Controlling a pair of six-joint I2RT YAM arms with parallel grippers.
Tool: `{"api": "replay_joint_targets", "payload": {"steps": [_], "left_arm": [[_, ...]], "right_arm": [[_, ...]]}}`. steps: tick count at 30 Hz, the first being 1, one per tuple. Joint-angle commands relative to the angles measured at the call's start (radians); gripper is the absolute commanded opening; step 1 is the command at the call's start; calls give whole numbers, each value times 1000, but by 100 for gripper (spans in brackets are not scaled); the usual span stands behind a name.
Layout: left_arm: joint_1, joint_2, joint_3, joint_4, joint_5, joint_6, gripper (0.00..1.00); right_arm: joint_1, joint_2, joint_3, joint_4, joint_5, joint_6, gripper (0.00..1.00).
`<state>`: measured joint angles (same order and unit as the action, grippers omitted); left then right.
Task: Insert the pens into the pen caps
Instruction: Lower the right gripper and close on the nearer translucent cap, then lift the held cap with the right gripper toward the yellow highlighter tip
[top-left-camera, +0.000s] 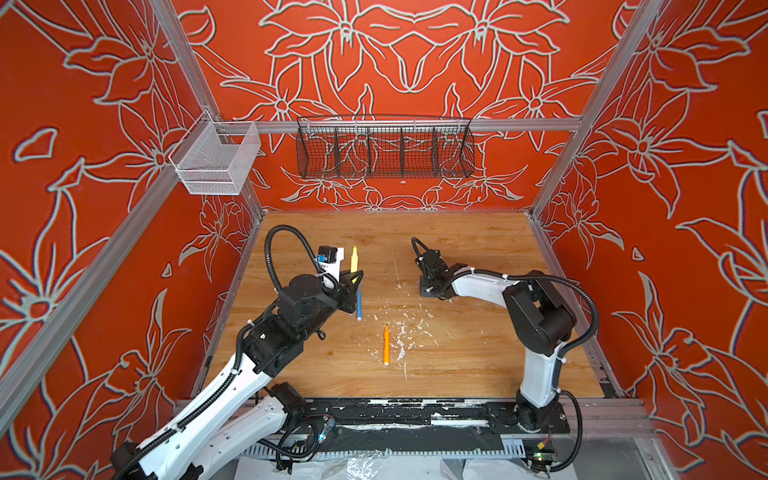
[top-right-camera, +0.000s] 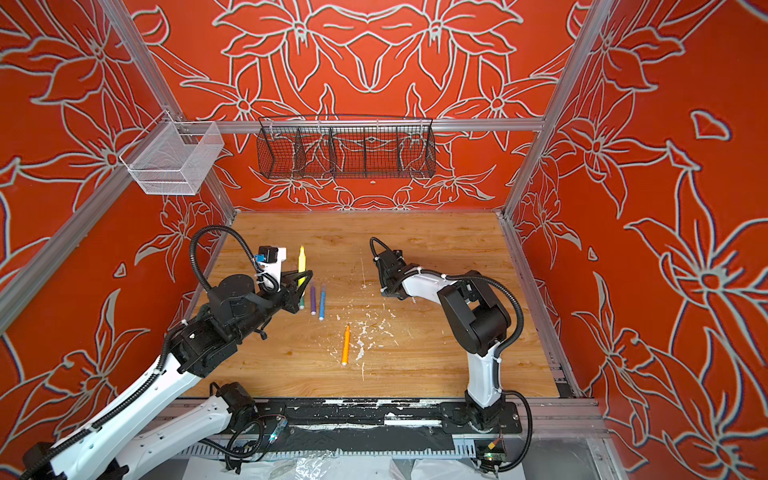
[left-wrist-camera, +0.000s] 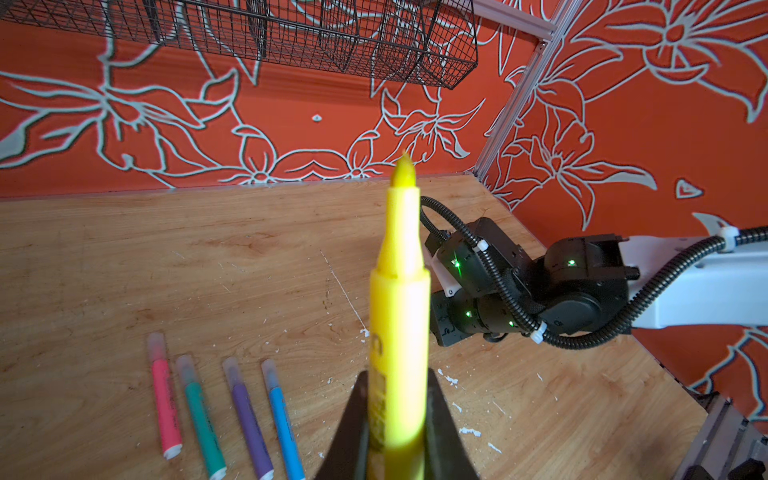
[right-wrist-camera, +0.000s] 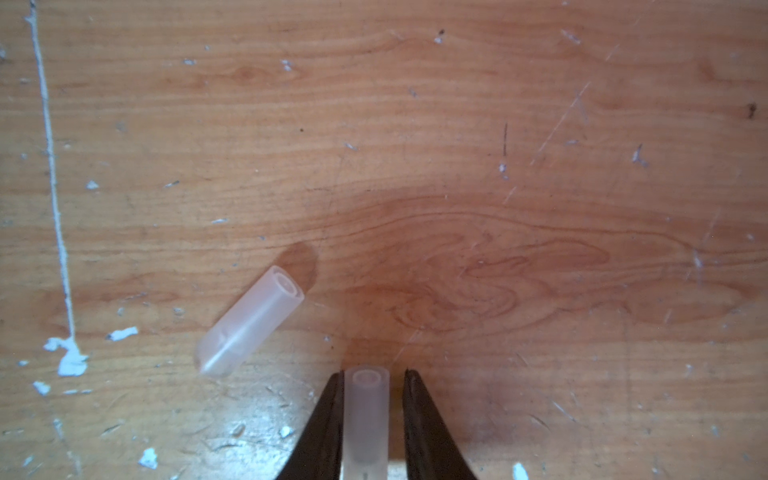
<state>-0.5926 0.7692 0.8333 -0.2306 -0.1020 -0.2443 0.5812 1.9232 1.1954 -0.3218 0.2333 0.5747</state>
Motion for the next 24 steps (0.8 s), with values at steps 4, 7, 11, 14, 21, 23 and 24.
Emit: {"api": "replay_joint_targets", "payload": {"steps": [4, 7, 11, 14, 21, 23, 24], "left_arm": [[5, -9, -6, 13, 8, -6, 0], [4, -8, -5, 13, 10, -7, 0], [5, -8, -5, 12, 14, -7, 0], [5, -6, -3, 11, 21, -7, 0], [5, 14, 0, 26, 82, -4, 0], [4, 18, 2, 32, 101, -4, 0], [5, 19, 2, 35, 110, -4, 0]], "right_arm": [[-7, 42, -17, -57, 12, -9, 22], [-7, 45, -14, -60, 14, -12, 15], [-7, 32, -16, -64, 25, -19, 6], [-7, -7, -34, -48, 2, -23, 2], [-9, -253, -136, -4, -10, 0, 0], [-9, -353, -170, 1, 11, 10, 0], [-9, -396, -185, 4, 18, 12, 0]]}}
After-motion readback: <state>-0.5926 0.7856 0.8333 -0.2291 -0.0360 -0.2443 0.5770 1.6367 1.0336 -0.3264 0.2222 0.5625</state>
